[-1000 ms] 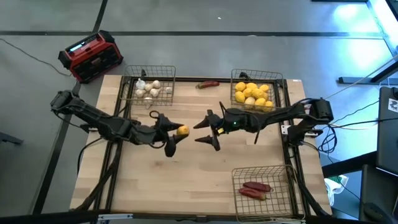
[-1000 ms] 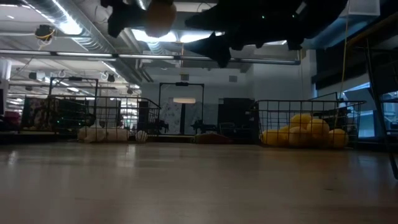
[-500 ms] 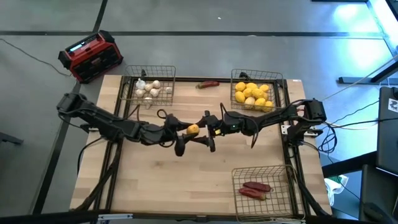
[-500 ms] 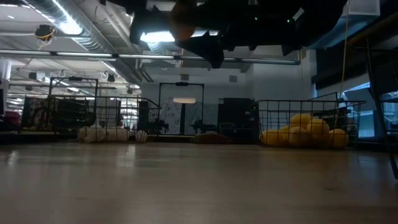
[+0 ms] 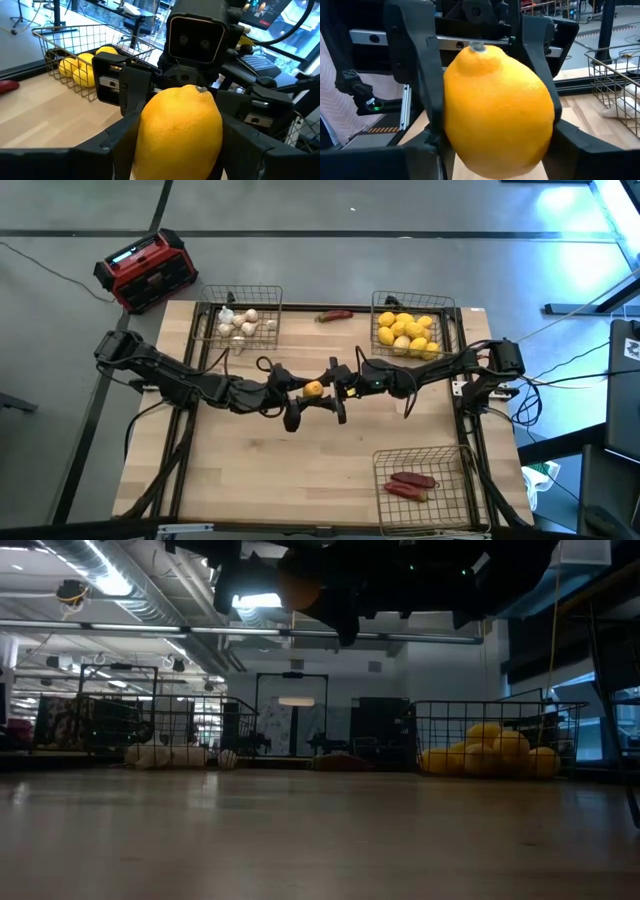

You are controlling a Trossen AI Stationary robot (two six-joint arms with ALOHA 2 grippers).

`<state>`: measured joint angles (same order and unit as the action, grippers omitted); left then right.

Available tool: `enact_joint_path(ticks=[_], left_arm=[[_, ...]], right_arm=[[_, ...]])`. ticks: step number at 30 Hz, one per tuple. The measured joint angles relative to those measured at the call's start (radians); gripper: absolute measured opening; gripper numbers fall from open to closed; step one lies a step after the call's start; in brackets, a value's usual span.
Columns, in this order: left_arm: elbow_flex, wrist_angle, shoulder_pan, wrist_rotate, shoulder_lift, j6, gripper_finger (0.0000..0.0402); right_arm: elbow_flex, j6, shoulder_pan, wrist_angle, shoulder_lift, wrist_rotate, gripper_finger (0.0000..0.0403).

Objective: Sort produce into baskets
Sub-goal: Put the yellow lemon into the top right wire basket

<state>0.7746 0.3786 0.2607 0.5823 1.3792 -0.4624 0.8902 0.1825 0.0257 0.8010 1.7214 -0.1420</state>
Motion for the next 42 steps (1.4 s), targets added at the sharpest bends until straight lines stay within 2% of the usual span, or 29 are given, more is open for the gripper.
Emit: enact_joint_path(ticks=[5, 12, 18, 23, 26, 34, 38, 42], left_arm=[[0.0, -0.016, 0.0, 0.011, -0.001, -0.008, 0.0241], [0.0, -0.037, -0.002, 0.029, -0.007, 0.02, 0.0287], [0.0, -0.218, 0.013, 0.029, -0.137, 0.065, 0.0307], [0.0, -0.45, 0.022, 0.032, -0.234, 0.049, 0.0307], [0.0, -0.537, 0.022, 0.043, -0.241, 0.015, 0.0307], [-0.001, -0.55, 0.035, 0.057, -0.134, -0.038, 0.0308], [-0.001, -0.548, 0.034, 0.058, -0.089, -0.062, 0.0308], [-0.001, -0.546, 0.034, 0.057, -0.06, -0.079, 0.0308]], right_arm=[[0.0, 0.0, 0.0, -0.002, 0.0, 0.001, 0.0204], [0.0, 0.036, 0.0, -0.012, 0.0, 0.009, 0.0222], [0.0, 0.048, -0.001, -0.062, -0.036, -0.001, 0.0213], [0.002, 0.002, -0.025, -0.236, -0.127, 0.046, 0.0218], [0.002, -0.007, -0.047, -0.339, -0.2, 0.078, 0.0217], [0.002, -0.007, -0.126, -0.672, -0.429, 0.214, 0.0219], [0.002, 0.026, -0.19, -0.865, -0.53, 0.323, 0.0219], [0.002, 0.04, -0.281, -1.01, -0.606, 0.361, 0.0219]])
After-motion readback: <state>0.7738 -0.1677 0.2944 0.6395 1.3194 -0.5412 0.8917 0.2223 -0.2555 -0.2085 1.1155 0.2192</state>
